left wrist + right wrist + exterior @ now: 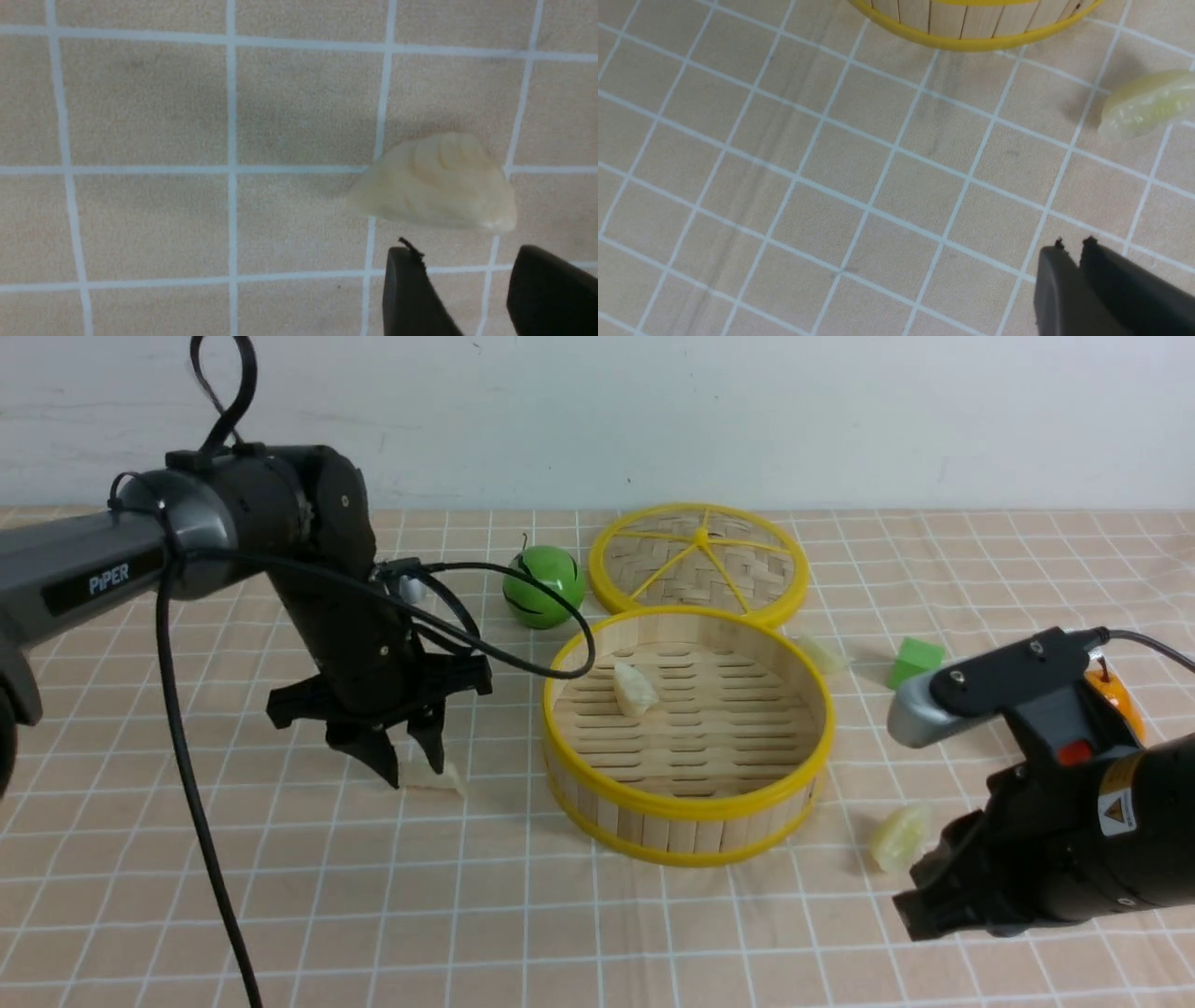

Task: Put the dumplings into the steamer on the table with the brown tablecloth.
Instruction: 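Reach for and grasp a dumpling on the table with the left gripper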

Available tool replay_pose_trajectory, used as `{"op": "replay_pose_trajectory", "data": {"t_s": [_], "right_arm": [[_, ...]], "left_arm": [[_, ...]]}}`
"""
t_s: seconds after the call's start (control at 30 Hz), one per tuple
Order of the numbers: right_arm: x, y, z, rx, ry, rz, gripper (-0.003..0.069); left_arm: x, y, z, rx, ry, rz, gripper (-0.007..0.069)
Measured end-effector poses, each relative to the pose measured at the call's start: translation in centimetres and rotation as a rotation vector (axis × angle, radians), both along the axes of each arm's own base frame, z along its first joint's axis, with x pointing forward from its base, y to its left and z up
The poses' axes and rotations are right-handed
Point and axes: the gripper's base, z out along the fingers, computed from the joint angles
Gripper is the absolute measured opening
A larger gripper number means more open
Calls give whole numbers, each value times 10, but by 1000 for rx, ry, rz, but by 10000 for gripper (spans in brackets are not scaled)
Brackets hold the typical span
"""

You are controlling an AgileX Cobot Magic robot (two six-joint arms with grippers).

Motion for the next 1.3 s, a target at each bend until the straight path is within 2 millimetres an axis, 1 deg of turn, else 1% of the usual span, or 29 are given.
{"op": "replay_pose_trajectory", "data": {"t_s": [0.1, 0.17, 0.37, 0.53, 0.6, 0.67, 0.7, 0.83, 0.97, 1.03, 1.07, 1.17, 1.3], "right_arm": [[0, 0, 0, 0, 0, 0, 80], [0, 0, 0, 0, 0, 0, 82], [0, 0, 0, 1, 1, 0, 87], [0, 0, 0, 2, -2, -1, 90], [0, 0, 0, 4, -5, -1, 93], [0, 0, 0, 4, -6, -1, 94], [0, 0, 0, 4, -6, -1, 95], [0, 0, 0, 4, -6, -1, 97], [0, 0, 0, 7, -4, -2, 99], [0, 1, 0, 19, 2, -7, 102], [0, 1, 0, 21, 3, -8, 103], [0, 2, 1, 35, 10, -13, 105], [-1, 2, 1, 40, 13, -15, 105]], "left_arm": [[3, 1, -15, 29, 24, -18, 297], [6, 3, -23, 60, 8, -28, 297], [14, 5, -22, 84, -62, -11, 293], [22, 4, -4, 85, -105, -4, 293], [26, 2, 9, 67, -136, 11, 293], [28, 1, 15, 53, -148, 24, 293], [29, 0, 21, 26, -161, 51, 293], [31, -1, 23, 8, -167, 133, 300], [33, 2, 16, 32, -160, 193, 339], [35, 1, 9, 31, -144, 219, 393], [35, 1, 9, 31, -143, 220, 398], [36, 0, -1, 25, -115, 240, 470], [37, -1, -11, 22, -91, 250, 514]]}}
